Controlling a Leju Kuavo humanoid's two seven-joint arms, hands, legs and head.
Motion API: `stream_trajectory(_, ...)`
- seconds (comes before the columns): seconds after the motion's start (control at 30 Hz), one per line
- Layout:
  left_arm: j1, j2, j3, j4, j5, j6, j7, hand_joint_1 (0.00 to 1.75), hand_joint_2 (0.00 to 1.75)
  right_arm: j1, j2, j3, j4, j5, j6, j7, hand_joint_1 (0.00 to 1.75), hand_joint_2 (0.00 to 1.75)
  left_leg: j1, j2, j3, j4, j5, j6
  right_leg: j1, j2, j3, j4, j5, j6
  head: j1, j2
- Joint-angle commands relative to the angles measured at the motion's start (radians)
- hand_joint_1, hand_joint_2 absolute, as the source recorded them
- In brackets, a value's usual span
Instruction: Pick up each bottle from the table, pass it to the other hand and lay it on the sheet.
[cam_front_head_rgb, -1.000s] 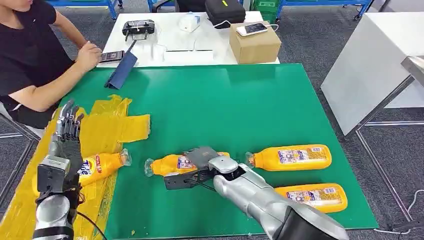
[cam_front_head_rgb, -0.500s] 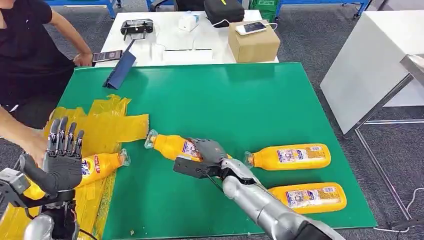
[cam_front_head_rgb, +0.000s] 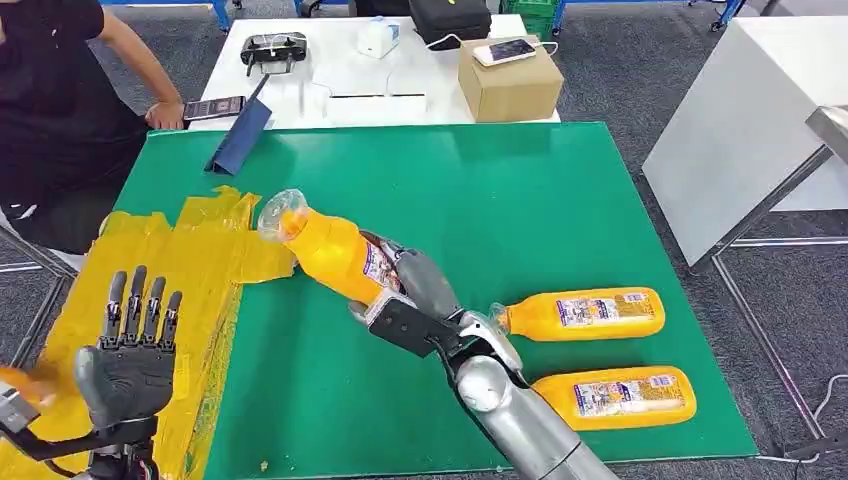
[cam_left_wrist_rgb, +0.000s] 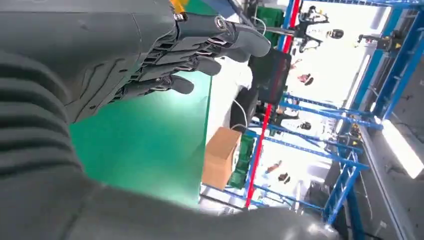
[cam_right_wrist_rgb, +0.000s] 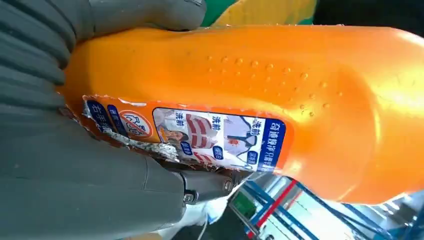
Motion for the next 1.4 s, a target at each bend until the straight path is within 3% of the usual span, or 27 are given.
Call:
stream_trajectory(0.03,-0.003,-0.013,-0.042,0.011,-0.006,-0.001,0.018,0.00,1.75,-0.019,0.007,0.002,-0.010,-0.001,0.002,-0.003,1.75,1.75,0.000,-0.001,0.001,0.000,0.000,-0.001,0.000,0.000,0.001,0.000,0.000,-0.001,0.000,0.000)
stream_trajectory(0.43,0.031,0.006,-0.255,0.013,-0.034,-0.005,0.021,0.00,1.75,-0.086,0.142,0.184,0.201,0.018,0.024,0.007,1.75,1.75,0.001,0.000,0.003,0.000,-0.001,-0.002,0.000,0.002,0.003,0.000,-0.001,-0.002,0.000,0.000)
stream_trajectory(0.9,0.031,0.037,-0.308,0.033,-0.007,0.003,0.005,0.00,1.75,-0.107,0.174,0.305,0.296,0.010,0.039,0.013,1.75,1.75,0.001,-0.001,0.002,-0.001,0.000,-0.001,0.000,0.000,0.002,-0.001,-0.001,-0.001,0.000,0.000)
stream_trajectory(1.27,0.027,0.039,-0.306,0.037,-0.003,0.000,0.006,0.00,1.75,-0.104,0.177,0.321,0.320,0.007,0.042,0.011,1.75,1.75,0.001,-0.002,0.003,-0.001,-0.001,-0.001,0.001,-0.001,0.003,-0.001,-0.001,-0.002,0.000,0.000)
stream_trajectory(1.4,0.012,0.046,-0.307,0.037,-0.153,0.077,-0.028,0.00,1.75,-0.103,0.186,0.352,0.326,0.011,0.047,0.008,1.75,1.75,0.001,-0.003,0.004,-0.001,-0.001,-0.002,0.001,-0.001,0.005,-0.001,-0.002,-0.002,0.000,0.000)
